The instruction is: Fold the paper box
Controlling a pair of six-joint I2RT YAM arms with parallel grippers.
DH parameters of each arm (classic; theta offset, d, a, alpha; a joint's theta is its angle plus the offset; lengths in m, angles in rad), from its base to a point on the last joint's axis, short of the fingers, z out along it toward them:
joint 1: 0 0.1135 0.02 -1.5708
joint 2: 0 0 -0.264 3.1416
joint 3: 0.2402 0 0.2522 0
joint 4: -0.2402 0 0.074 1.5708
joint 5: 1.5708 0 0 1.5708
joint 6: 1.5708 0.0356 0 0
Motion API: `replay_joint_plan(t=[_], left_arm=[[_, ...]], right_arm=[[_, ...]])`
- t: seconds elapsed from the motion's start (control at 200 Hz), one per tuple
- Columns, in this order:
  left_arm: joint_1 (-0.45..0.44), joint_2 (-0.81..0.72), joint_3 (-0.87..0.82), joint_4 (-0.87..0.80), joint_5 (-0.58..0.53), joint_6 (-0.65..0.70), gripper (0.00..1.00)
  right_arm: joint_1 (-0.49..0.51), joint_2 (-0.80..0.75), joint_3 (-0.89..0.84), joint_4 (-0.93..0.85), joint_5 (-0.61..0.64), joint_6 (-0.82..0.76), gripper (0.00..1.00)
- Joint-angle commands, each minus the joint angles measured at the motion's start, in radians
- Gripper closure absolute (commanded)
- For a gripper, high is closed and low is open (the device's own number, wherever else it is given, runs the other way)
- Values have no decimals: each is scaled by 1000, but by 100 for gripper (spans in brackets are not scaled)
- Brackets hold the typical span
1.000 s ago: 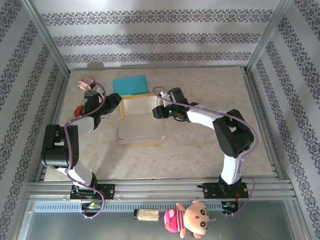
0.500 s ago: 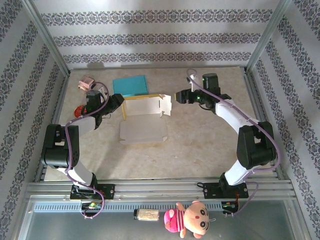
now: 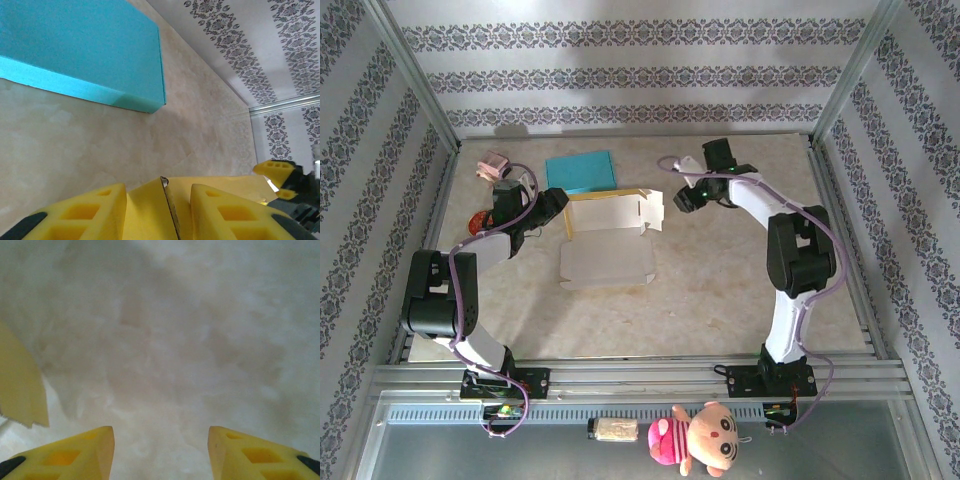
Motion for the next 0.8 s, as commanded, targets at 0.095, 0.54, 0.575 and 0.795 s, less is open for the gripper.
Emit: replay_joint_plan(t=[0.095, 0.54, 0.575, 0.795], left_arm=[[-20, 1, 17, -48, -4, 16, 62], [-37, 9, 23, -48, -2, 27, 62], [-37, 10, 24, -48, -2, 29, 62], [-38, 18, 20, -43, 2, 32, 62]], right_arm=[[63, 26, 37, -84, -23, -127, 50], [102, 16, 30, -36, -189, -87, 54], [108, 19, 36, -36, -196, -89, 53], [145, 55, 89, -41, -218, -88, 49]])
